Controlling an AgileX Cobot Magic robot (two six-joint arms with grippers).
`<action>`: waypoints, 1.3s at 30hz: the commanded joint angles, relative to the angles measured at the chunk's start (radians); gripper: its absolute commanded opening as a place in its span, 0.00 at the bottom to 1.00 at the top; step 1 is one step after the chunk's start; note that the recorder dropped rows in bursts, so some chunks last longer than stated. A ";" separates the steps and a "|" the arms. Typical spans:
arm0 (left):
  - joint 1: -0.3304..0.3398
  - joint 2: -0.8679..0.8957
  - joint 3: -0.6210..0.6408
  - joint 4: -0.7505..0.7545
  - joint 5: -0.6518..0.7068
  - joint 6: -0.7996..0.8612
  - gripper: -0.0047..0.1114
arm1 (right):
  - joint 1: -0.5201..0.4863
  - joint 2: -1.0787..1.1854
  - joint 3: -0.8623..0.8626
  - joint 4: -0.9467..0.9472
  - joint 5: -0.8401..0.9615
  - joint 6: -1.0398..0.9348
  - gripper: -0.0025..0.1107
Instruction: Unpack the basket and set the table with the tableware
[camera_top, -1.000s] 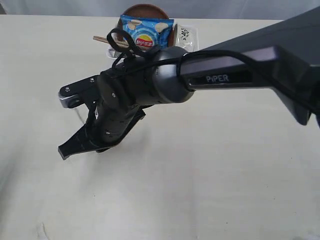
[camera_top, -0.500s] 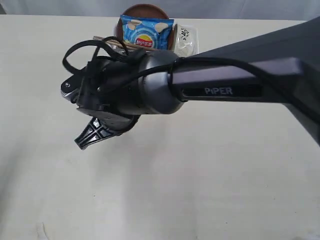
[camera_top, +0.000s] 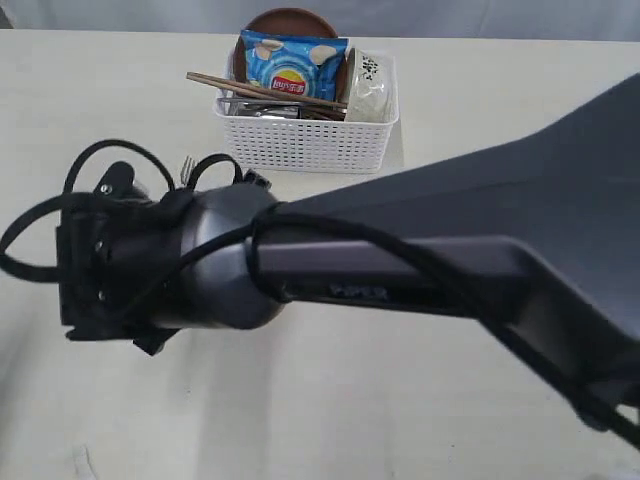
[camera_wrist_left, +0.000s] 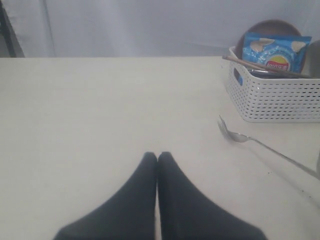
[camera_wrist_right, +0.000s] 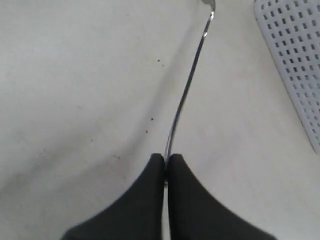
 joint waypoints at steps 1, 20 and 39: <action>0.002 -0.003 0.003 0.009 -0.011 -0.004 0.04 | 0.010 0.034 -0.004 -0.035 0.052 -0.027 0.02; 0.002 -0.003 0.003 0.009 -0.011 -0.004 0.04 | 0.007 0.005 -0.044 -0.031 -0.048 0.033 0.43; 0.002 -0.003 0.003 0.009 -0.011 -0.004 0.04 | -0.215 0.014 -0.041 0.339 -0.258 -0.118 0.02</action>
